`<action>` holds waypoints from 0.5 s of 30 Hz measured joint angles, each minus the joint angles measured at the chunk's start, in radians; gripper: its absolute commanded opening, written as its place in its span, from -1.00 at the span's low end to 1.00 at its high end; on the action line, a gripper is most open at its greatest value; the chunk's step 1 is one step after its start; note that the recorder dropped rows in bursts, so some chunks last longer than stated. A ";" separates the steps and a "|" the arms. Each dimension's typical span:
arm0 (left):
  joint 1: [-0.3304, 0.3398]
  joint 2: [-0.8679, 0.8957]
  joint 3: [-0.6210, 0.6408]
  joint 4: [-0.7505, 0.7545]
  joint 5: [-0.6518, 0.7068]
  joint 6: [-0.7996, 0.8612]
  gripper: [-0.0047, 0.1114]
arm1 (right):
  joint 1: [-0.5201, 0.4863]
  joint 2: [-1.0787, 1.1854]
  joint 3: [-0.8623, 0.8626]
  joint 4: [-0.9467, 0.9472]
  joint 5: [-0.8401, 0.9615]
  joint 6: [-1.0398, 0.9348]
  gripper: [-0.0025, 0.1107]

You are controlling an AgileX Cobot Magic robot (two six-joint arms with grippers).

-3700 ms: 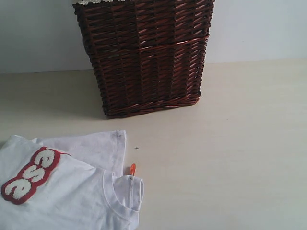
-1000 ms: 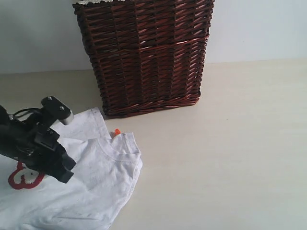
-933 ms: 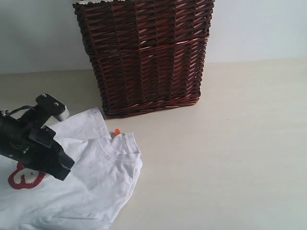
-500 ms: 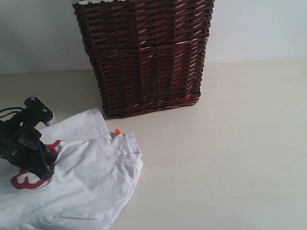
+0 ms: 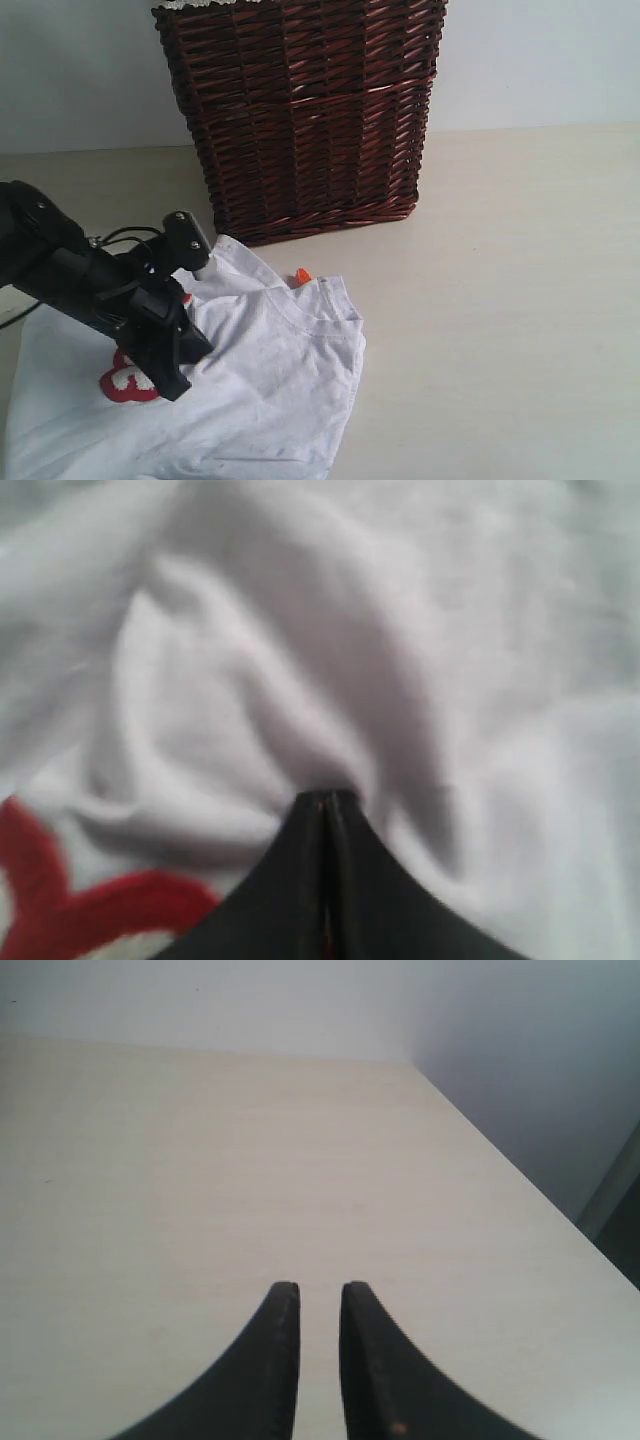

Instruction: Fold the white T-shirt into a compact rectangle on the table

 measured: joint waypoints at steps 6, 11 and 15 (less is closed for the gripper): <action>-0.108 0.003 -0.008 -0.058 0.106 -0.006 -0.92 | 0.000 0.000 0.000 0.000 0.000 0.000 -0.66; -0.134 -0.015 -0.021 -0.088 0.085 -0.124 -0.92 | 0.000 0.000 0.000 0.000 0.000 0.000 -0.66; -0.095 -0.086 -0.082 -0.075 0.032 -0.215 -0.92 | 0.000 0.000 0.000 0.000 0.000 0.000 -0.66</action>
